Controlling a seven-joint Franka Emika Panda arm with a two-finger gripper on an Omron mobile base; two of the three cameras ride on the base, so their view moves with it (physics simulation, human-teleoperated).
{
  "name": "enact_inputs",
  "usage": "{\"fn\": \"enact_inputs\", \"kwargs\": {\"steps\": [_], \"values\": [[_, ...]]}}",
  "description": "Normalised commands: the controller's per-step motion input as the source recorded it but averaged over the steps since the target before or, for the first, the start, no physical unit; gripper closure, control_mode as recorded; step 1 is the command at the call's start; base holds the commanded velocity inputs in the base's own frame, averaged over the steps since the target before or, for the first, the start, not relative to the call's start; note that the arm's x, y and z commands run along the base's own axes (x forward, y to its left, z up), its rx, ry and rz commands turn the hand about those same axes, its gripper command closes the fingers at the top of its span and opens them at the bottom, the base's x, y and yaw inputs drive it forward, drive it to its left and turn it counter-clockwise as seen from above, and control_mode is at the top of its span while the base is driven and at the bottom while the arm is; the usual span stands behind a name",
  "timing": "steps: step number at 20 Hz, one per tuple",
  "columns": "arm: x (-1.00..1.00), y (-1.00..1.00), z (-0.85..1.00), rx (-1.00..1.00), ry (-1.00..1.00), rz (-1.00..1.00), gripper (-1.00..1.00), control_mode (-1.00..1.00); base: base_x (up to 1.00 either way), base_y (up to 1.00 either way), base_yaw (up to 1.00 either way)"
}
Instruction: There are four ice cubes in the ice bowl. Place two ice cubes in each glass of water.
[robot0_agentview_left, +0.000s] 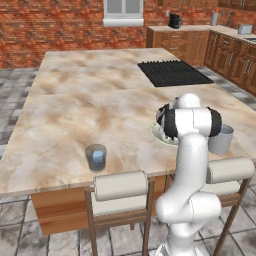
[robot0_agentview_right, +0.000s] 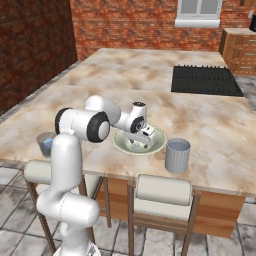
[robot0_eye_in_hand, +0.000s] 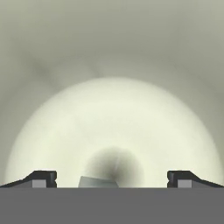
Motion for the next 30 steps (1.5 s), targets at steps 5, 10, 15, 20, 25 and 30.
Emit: {"fn": "enact_inputs", "kwargs": {"steps": [5, 10, 15, 20, 25, 30], "values": [[0.02, 0.00, -0.17, 0.00, -0.02, 0.00, -1.00, -1.00, 0.00, 0.00, 0.00], [0.00, 0.00, -0.26, 0.00, -0.04, -0.01, -1.00, -1.00, 0.00, 0.00, 0.00], [0.01, 0.06, -0.37, -0.04, 0.00, -0.06, -1.00, -1.00, 0.00, 0.00, 0.00], [0.09, 0.17, -0.41, -0.07, 0.00, -0.06, -1.00, -1.00, 0.00, 0.00, 0.00], [0.01, 0.29, -0.38, -0.11, 0.00, -0.06, -1.00, -1.00, 0.00, 0.00, 0.00], [0.00, 0.30, -0.36, -0.12, 0.00, -0.07, 1.00, -1.00, 0.00, 0.00, 0.00]]}}
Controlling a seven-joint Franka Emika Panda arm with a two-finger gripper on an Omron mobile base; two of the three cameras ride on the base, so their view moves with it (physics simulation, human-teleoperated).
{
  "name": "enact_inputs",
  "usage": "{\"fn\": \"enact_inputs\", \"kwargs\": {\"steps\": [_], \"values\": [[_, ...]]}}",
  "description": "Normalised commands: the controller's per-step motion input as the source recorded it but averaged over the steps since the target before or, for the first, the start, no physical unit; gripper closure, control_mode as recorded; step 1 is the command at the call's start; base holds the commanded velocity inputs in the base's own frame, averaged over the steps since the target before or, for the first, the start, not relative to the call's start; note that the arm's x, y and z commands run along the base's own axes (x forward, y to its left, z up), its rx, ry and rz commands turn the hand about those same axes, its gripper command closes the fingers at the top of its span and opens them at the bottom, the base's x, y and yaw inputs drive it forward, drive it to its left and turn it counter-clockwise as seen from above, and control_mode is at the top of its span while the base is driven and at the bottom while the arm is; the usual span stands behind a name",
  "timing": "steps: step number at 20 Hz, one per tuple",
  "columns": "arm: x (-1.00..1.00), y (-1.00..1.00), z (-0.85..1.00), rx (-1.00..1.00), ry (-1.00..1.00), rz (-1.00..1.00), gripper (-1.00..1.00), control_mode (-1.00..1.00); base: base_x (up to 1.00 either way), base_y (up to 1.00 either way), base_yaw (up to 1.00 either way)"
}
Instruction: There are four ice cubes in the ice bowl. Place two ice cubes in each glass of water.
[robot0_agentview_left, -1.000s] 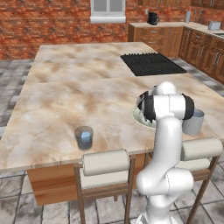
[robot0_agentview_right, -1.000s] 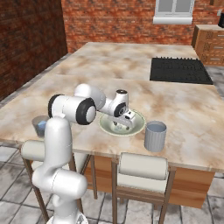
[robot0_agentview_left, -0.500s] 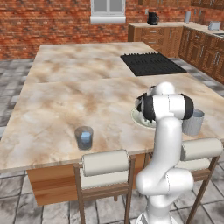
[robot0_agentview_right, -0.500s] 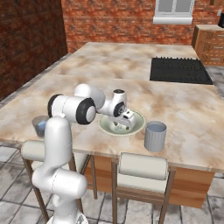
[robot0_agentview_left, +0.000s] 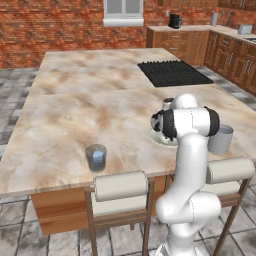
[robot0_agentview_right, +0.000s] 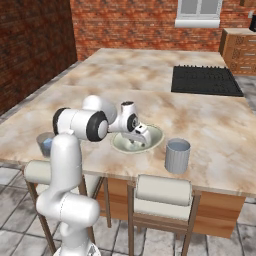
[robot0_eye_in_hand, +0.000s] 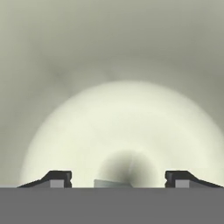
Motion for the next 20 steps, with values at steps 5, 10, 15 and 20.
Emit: {"fn": "enact_inputs", "kwargs": {"steps": [5, 10, 15, 20], "values": [[0.00, 0.10, -0.31, -0.06, 0.00, -0.07, 1.00, -1.00, 0.00, 0.00, 0.00], [0.00, 0.01, -0.24, -0.02, 0.00, -0.08, 1.00, -1.00, 0.00, 0.00, 0.00], [-0.07, -0.04, -0.03, 0.00, -0.02, -0.11, 1.00, -1.00, 0.00, 0.00, 0.00], [-0.42, -0.36, 0.47, 0.06, -0.10, -0.15, 1.00, -1.00, 0.00, 0.00, 0.00]]}}
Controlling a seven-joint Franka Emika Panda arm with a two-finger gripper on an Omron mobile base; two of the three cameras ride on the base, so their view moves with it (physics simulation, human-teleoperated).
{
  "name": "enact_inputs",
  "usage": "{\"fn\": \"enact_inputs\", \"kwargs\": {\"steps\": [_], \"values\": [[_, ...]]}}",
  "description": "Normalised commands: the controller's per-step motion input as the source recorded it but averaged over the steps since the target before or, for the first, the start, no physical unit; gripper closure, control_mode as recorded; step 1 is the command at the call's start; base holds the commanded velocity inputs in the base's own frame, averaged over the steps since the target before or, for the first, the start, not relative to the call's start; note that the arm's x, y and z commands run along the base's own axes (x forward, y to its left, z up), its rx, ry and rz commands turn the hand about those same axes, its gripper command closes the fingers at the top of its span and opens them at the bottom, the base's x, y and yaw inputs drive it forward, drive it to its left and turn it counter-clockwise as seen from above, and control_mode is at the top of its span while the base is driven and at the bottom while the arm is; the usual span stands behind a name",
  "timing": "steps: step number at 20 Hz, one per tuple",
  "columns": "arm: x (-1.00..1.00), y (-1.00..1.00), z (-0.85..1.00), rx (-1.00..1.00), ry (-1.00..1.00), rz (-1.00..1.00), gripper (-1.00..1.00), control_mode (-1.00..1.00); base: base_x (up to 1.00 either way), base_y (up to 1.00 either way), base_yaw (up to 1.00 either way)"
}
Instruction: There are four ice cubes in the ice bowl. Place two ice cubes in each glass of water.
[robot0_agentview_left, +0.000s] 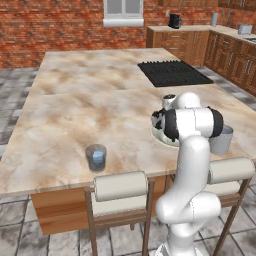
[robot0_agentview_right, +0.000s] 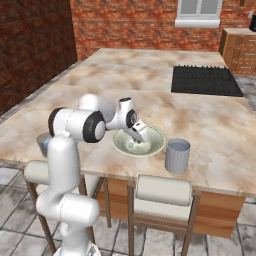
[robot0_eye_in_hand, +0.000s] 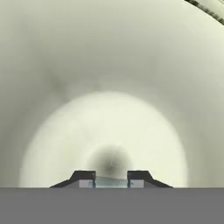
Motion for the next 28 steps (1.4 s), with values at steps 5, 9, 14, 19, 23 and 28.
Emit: {"fn": "enact_inputs", "kwargs": {"steps": [5, 9, 14, 19, 23, 28], "values": [[-0.52, -0.44, 0.80, 0.09, -0.10, -0.19, 1.00, -1.00, 0.00, 0.00, 0.00], [-0.66, -0.45, 0.86, 0.09, -0.12, -0.22, 1.00, -1.00, 0.00, 0.00, 0.00], [-0.71, -0.43, 0.90, 0.09, -0.06, -0.19, 1.00, -1.00, 0.00, 0.00, 0.00], [-0.61, -0.45, 0.66, 0.04, 0.00, -0.12, 1.00, -1.00, 0.00, 0.00, 0.00], [-0.17, -0.57, 0.04, 0.00, 0.08, -0.07, 1.00, -1.00, 0.00, 0.00, 0.00], [-0.01, -0.59, -0.09, 0.00, 0.01, -0.04, 1.00, -1.00, 0.00, 0.00, 0.00]]}}
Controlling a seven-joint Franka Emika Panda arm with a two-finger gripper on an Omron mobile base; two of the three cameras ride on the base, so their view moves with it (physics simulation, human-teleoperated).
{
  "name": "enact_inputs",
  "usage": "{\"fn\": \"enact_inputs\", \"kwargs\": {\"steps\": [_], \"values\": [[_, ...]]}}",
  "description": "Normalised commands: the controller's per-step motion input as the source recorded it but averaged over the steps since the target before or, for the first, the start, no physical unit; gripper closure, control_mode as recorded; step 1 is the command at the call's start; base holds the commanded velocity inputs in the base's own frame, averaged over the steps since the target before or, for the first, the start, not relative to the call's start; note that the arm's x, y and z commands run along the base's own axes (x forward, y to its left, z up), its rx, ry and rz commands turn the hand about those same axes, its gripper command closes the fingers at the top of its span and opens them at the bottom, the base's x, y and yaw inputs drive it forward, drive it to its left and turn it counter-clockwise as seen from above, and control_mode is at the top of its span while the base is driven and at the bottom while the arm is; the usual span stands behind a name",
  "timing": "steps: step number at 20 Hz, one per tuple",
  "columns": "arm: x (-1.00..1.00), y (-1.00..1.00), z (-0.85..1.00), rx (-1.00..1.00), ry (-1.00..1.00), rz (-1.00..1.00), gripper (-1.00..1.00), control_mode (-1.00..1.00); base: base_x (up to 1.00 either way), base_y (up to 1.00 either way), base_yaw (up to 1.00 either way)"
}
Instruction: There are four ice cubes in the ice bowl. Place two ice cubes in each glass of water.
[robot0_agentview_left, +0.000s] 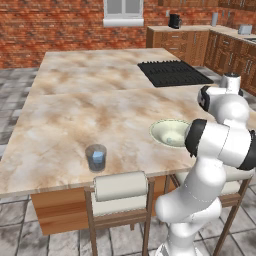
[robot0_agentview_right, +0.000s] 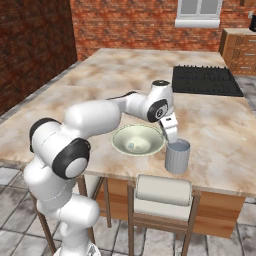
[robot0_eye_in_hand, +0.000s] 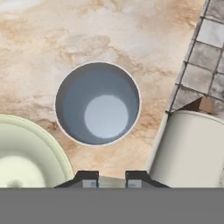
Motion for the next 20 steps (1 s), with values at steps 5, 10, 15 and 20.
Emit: {"fn": "enact_inputs", "kwargs": {"steps": [5, 10, 15, 20], "values": [[0.10, -0.34, -0.12, 0.00, 0.01, 0.00, 1.00, -1.00, 0.00, 0.00, 0.00], [0.22, -0.06, -0.25, 0.00, 0.02, 0.00, 1.00, -1.00, 0.00, 0.00, 0.00], [0.19, 0.00, -0.32, 0.00, 0.05, 0.00, 1.00, -1.00, 0.00, 0.00, 0.00], [0.19, -0.27, -0.07, 0.00, 0.00, -0.01, 1.00, -1.00, 0.00, 0.00, 0.00]]}}
